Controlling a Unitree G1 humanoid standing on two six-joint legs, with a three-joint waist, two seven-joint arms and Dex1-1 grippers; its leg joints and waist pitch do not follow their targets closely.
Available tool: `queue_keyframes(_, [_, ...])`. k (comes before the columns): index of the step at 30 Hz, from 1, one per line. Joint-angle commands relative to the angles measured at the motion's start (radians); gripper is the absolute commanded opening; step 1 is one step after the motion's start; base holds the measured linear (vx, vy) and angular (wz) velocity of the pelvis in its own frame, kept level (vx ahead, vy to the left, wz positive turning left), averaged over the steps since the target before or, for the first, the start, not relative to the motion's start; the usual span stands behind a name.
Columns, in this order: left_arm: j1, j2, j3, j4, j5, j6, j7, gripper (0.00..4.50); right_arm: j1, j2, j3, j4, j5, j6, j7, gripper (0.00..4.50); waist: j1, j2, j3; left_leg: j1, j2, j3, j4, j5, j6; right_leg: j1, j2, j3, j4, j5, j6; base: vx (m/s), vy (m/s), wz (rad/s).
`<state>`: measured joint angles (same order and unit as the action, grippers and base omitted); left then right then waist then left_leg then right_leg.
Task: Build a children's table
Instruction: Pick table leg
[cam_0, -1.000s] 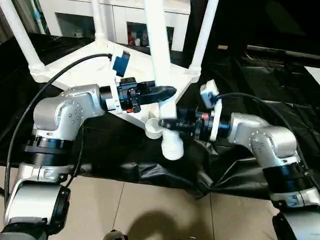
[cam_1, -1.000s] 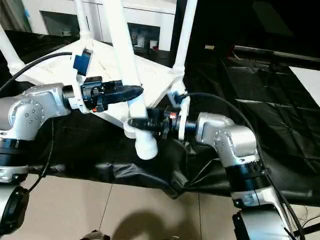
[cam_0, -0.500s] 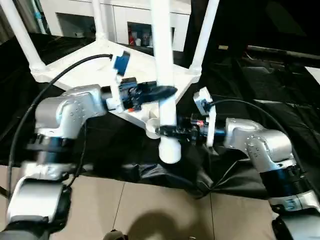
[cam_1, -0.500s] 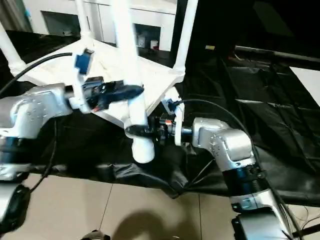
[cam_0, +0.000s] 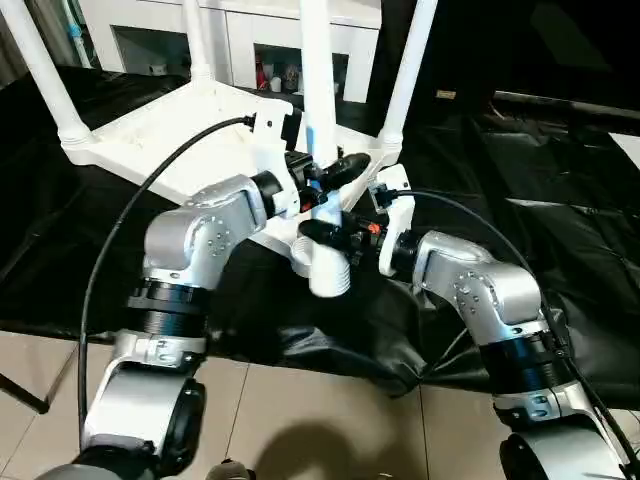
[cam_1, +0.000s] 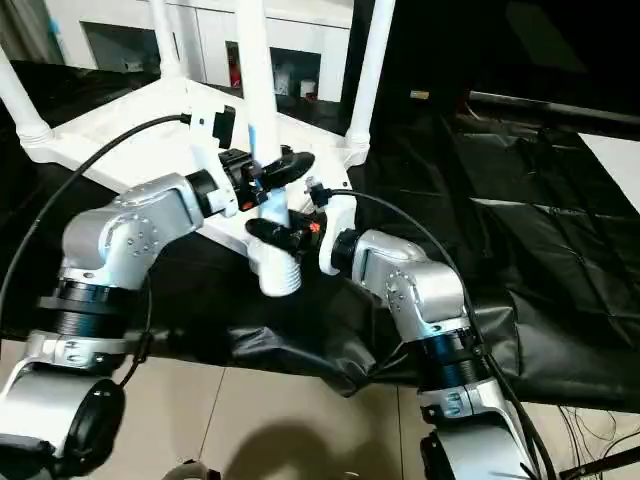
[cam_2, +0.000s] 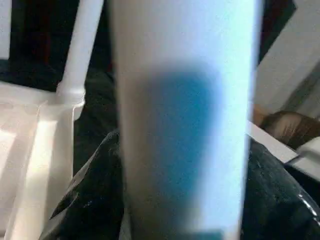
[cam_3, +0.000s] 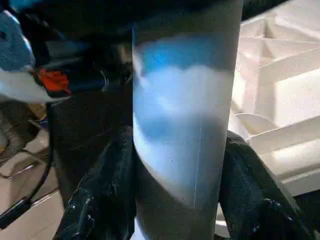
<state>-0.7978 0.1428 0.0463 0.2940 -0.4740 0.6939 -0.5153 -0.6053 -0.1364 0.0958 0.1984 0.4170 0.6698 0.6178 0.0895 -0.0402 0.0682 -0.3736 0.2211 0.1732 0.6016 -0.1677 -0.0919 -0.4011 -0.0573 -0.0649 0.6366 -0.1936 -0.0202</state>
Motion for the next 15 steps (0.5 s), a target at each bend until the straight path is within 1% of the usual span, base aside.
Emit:
queue_keyframes(1, [-0.020, -0.010, 0.018, 0.014, 0.012, 0.011, 0.033, 2.67, -0.028, 0.001, -0.010, -0.008, -0.017, -0.017, -0.023, 1.83, 0.001, 0.007, -0.083, 0.012, 0.003, 0.003, -0.060, -0.109, -0.025, 0.064, -0.067, 0.049, -0.072, -0.087, -0.170, 0.000, 0.000, 0.00])
queue_keyframes(5, [-0.022, -0.009, 0.029, 0.013, 0.005, 0.015, 0.032, 2.54, -0.032, 0.000, -0.009, -0.005, -0.020, -0.019, -0.027, 1.83, 0.000, 0.005, -0.084, 0.013, 0.004, 0.002, -0.061, -0.106, -0.026, 0.063, -0.065, 0.048, -0.071, -0.078, -0.170, 0.000, 0.000, 0.00])
queue_keyframes(6, [-0.020, -0.010, 0.042, 0.005, -0.005, 0.016, 0.032, 2.54, -0.034, -0.005, -0.004, -0.006, -0.032, -0.024, -0.032, 1.83, 0.000, 0.004, -0.084, 0.012, 0.003, 0.002, -0.060, -0.098, -0.024, 0.063, -0.065, 0.049, -0.069, -0.063, -0.172, 0.000, 0.000, 0.00])
queue_keyframes(8, [-0.019, -0.010, 0.045, 0.002, -0.008, 0.017, 0.029, 2.27, -0.034, -0.007, -0.002, -0.006, -0.036, -0.026, -0.033, 1.83, 0.000, 0.004, -0.084, 0.011, 0.002, 0.003, -0.060, -0.093, -0.022, 0.065, -0.066, 0.049, -0.068, -0.054, -0.172, 0.000, 0.000, 0.00])
queue_keyframes(11, [-0.015, -0.006, 0.049, -0.004, -0.019, 0.014, 0.027, 2.17, -0.037, -0.009, 0.000, -0.004, -0.045, -0.034, -0.029, 1.83, 0.001, 0.005, -0.085, 0.012, 0.003, 0.002, -0.060, -0.091, -0.021, 0.064, -0.066, 0.048, -0.066, -0.045, -0.177, 0.000, 0.000, 0.00])
queue_keyframes(12, [-0.014, -0.005, 0.051, -0.009, -0.023, 0.014, 0.028, 1.97, -0.037, -0.010, 0.002, -0.004, -0.046, -0.038, -0.026, 1.83, 0.000, 0.004, -0.084, 0.011, 0.002, 0.003, -0.060, -0.094, -0.019, 0.065, -0.065, 0.049, -0.068, -0.047, -0.176, 0.000, 0.000, 0.00])
queue_keyframes(15, [-0.014, -0.002, 0.051, -0.025, -0.023, 0.011, 0.023, 1.92, -0.039, -0.017, -0.001, -0.003, -0.042, -0.047, -0.017, 1.83, 0.000, 0.004, -0.084, 0.011, 0.003, 0.003, -0.060, -0.097, -0.019, 0.065, -0.066, 0.049, -0.068, -0.051, -0.175, 0.000, 0.000, 0.00])
